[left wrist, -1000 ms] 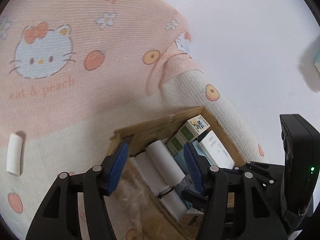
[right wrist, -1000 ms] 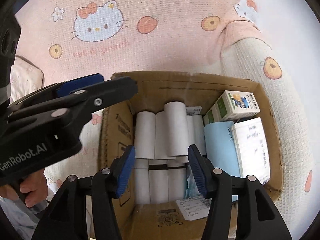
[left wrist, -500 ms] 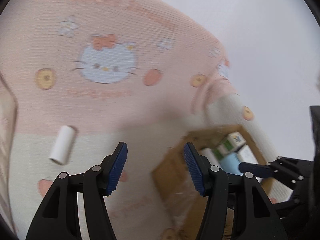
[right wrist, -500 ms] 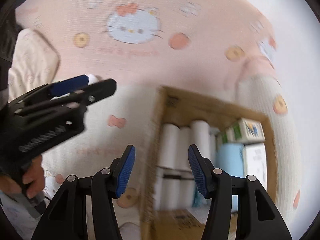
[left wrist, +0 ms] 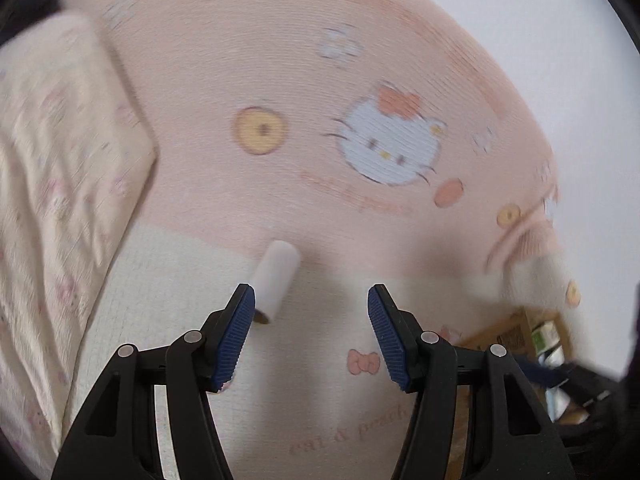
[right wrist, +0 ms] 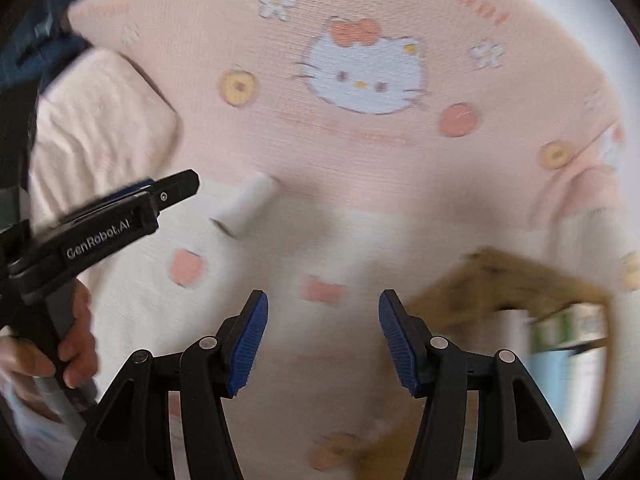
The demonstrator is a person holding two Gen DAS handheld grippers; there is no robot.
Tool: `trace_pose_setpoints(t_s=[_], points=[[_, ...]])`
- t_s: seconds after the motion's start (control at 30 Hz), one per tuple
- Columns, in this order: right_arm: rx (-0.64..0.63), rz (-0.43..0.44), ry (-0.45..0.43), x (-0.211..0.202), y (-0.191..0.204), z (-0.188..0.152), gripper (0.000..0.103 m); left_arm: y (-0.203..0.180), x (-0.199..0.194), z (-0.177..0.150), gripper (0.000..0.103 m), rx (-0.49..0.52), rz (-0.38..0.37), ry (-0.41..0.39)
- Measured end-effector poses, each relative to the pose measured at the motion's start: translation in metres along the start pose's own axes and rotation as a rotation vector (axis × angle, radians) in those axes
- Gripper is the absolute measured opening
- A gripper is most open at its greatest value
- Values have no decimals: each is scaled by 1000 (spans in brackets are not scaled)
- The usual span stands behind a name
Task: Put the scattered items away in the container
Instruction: 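Withdraw the right tool from the box toward the last tube, then close the right gripper around the last white cardboard tube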
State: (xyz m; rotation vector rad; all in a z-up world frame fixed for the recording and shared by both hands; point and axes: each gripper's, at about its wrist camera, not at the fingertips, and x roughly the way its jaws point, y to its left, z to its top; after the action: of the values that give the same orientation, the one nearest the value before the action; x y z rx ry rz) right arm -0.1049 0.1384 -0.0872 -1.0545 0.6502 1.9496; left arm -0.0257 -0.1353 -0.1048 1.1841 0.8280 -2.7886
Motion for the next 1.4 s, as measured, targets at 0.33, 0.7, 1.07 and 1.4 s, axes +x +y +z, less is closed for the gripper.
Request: trace_pose_setpoints(t_s=[0.33,0.7,1.07,1.4], points=[[28,215,-213,45,38,-9,55,48,32,-13,63,-114,19,76],[3,4,-254,110,43,-23,55,76,73,-15,63,-202,-93,99],[212,233,-219,151,16,-6,55,67,142,9,63,-102,-102,214],[324,335,-150,173,-4,4,55,69,167,-2,46,-181,-177,301]])
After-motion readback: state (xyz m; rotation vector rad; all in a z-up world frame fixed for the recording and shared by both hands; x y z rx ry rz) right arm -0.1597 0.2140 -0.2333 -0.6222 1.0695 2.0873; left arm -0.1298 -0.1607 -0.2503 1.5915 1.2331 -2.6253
